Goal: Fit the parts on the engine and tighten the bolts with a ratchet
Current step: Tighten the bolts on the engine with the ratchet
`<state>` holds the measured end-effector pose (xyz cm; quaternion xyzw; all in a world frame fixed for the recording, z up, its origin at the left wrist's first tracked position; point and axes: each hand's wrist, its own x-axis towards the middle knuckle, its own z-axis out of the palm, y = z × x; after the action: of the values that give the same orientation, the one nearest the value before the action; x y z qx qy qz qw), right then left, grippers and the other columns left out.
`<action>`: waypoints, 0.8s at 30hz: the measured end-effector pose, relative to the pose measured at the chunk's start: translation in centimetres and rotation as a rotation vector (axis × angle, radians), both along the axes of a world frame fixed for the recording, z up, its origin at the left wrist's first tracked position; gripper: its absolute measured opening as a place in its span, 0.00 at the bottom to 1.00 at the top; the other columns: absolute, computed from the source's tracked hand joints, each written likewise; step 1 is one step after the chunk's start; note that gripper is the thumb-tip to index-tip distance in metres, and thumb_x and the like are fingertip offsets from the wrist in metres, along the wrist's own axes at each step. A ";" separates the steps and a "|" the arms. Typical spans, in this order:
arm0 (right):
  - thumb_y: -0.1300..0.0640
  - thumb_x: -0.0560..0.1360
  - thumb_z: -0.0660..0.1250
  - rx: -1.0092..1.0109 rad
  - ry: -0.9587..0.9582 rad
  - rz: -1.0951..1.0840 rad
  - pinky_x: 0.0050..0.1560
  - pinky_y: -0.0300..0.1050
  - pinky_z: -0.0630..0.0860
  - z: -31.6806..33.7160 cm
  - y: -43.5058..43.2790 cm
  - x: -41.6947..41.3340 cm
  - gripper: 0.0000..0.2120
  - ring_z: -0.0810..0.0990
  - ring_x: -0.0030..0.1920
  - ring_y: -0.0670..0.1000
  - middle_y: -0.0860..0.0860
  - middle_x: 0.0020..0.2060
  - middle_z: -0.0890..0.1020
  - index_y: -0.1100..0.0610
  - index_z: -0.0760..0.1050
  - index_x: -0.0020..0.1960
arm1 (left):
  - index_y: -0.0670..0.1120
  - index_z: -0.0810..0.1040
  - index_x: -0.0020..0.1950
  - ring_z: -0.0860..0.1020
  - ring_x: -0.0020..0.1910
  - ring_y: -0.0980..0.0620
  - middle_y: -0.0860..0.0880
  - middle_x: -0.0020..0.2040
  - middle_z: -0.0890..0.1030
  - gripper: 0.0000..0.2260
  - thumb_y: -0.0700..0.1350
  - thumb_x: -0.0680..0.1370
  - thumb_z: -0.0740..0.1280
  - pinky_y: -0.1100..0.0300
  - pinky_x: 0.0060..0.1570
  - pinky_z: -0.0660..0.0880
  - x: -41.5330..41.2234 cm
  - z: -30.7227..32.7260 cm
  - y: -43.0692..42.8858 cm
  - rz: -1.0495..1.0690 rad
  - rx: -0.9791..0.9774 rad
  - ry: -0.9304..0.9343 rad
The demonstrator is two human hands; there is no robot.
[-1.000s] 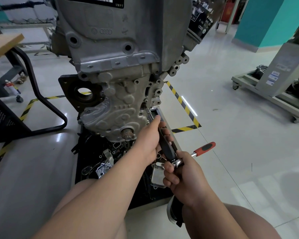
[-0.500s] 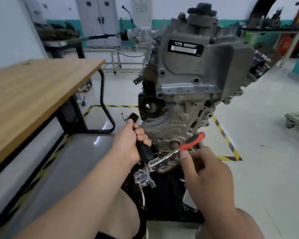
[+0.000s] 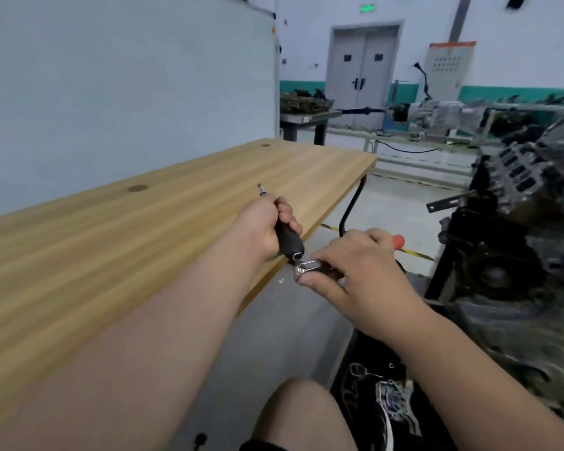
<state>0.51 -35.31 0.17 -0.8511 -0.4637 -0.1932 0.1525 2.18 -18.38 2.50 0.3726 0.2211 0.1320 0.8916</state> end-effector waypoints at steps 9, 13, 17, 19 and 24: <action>0.35 0.68 0.67 0.410 0.751 -0.052 0.31 0.35 0.66 0.3 6.9 2.6 0.17 0.73 0.32 0.39 0.39 0.33 0.76 0.47 0.71 0.45 | 0.46 0.70 0.45 0.68 0.19 0.53 0.51 0.24 0.72 0.09 0.46 0.83 0.56 0.63 0.23 0.72 0.9 1.5 2.2 0.061 0.115 -0.071; 0.44 0.71 0.70 0.429 0.770 -0.061 0.25 0.34 0.65 -0.2 9.3 3.7 0.13 0.71 0.25 0.42 0.48 0.31 0.78 0.52 0.71 0.39 | 0.46 0.71 0.46 0.69 0.21 0.53 0.51 0.26 0.73 0.11 0.50 0.83 0.56 0.61 0.25 0.73 1.4 1.5 5.1 0.207 0.230 -0.064; 0.44 0.71 0.72 0.318 0.764 -0.116 0.27 0.37 0.66 -2.0 8.7 3.5 0.13 0.72 0.26 0.44 0.46 0.29 0.75 0.51 0.71 0.41 | 0.47 0.67 0.38 0.59 0.17 0.53 0.52 0.22 0.63 0.14 0.47 0.83 0.52 0.68 0.23 0.61 2.6 1.3 9.7 0.434 0.147 -0.013; 0.44 0.71 0.71 0.298 0.806 -0.128 0.26 0.35 0.67 -2.8 8.2 3.5 0.13 0.73 0.26 0.43 0.48 0.31 0.78 0.52 0.73 0.42 | 0.47 0.63 0.36 0.56 0.17 0.53 0.52 0.22 0.61 0.13 0.40 0.80 0.50 0.66 0.28 0.55 3.1 0.7 11.7 0.405 0.187 0.061; 0.48 0.69 0.72 0.381 0.866 -0.212 0.32 0.41 0.69 -1.6 9.6 6.1 0.13 0.75 0.30 0.50 0.51 0.31 0.76 0.54 0.71 0.38 | 0.45 0.70 0.42 0.70 0.32 0.46 0.47 0.34 0.71 0.11 0.45 0.81 0.54 0.59 0.32 0.66 3.0 -3.1 15.3 0.400 1.038 0.460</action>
<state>6.63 -25.72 -1.43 -0.8528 -0.2248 0.0827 0.4641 5.21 -3.04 -0.58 0.7294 0.3810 0.3040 0.4800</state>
